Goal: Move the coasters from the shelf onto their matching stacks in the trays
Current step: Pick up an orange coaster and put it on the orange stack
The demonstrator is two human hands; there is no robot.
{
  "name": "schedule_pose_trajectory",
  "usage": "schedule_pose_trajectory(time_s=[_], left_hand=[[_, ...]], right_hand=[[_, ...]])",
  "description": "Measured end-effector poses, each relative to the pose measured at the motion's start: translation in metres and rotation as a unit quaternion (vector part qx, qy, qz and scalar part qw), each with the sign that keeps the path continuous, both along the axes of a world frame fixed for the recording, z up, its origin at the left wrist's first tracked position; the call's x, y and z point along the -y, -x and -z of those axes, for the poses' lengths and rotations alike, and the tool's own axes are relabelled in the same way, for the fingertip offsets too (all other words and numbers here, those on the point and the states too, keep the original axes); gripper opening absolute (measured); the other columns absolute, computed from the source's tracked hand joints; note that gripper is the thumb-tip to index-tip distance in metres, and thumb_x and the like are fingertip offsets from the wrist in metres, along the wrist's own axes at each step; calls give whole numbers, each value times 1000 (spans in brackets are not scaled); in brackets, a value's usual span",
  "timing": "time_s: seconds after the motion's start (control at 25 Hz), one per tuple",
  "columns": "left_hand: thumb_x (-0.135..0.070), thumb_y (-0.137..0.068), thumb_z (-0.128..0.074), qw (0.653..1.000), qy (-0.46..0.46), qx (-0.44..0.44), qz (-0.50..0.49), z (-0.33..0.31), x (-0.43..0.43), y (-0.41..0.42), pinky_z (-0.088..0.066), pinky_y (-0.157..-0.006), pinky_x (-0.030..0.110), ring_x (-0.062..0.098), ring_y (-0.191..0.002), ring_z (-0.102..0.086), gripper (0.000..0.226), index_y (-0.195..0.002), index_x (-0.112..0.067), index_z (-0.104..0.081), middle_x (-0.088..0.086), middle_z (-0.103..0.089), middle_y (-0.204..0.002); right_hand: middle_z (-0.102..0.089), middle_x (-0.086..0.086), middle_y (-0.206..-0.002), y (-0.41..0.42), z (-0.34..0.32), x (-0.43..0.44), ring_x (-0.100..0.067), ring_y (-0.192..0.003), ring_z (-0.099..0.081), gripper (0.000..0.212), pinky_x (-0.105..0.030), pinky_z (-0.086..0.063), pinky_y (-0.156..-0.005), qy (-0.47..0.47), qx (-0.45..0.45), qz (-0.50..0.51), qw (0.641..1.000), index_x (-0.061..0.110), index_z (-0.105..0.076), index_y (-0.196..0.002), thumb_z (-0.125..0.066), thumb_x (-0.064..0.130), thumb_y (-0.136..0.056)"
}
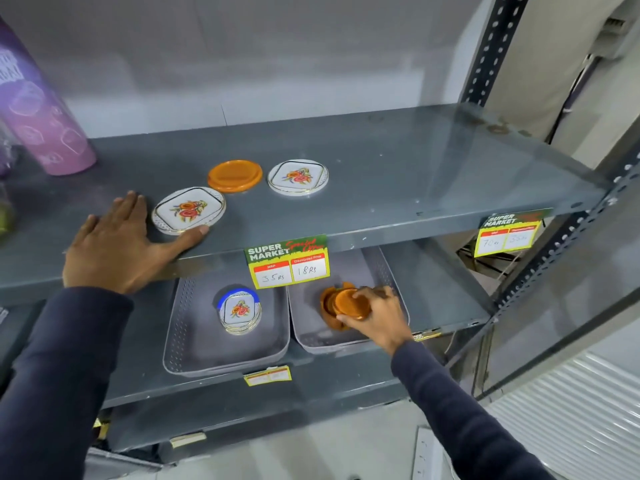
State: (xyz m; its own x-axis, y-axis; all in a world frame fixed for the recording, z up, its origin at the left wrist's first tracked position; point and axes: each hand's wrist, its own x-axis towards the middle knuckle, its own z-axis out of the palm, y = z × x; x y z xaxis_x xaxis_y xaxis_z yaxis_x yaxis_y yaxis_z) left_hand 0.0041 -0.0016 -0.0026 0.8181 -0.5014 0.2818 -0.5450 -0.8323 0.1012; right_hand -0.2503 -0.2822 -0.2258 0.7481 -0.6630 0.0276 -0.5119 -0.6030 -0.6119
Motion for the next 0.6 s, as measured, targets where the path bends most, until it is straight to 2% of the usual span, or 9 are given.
schedule_pose_trajectory(time_s=[0.12,0.4,0.48,0.6], left_hand=[[-102,-60,-25,1000,2,-14,-2,-1,-2,0,-27,-119,51,33,-143,-37,121,-140,-13,-44,9,-38,-158],[-99,-62,-26,1000,8,-5,1,-2,-1,3,-26,-120,51,30,-146,-35,123,-144,-9,-43,10,-38,-159],[-99,-62,-26,1000,8,-5,4,-3,-1,2,-25,-120,50,29,-147,-34,124,-145,-9,-43,10,-37,-160],[-101,-61,-24,1000,1,-12,3,-1,-1,0,-23,-121,50,26,-149,-31,125,-147,-11,-41,8,-35,-161]], right_hand=[[-62,-11,-120,-28,23,5,-32,-125,-44,61,-43,-33,-107,-14,-51,-1,999,35,-59,-116,-79,65,-66],[-66,-6,-128,-43,46,10,-33,-121,-46,65,-39,-37,-104,23,-71,-17,997,29,-61,-122,-78,63,-69],[-58,-6,-141,-45,46,11,-35,-125,-45,65,-41,-37,-109,24,-71,-28,997,29,-62,-124,-79,61,-70],[-34,-9,-161,-45,48,13,-38,-138,-38,64,-41,-30,-117,34,-91,-37,995,31,-60,-131,-75,60,-76]])
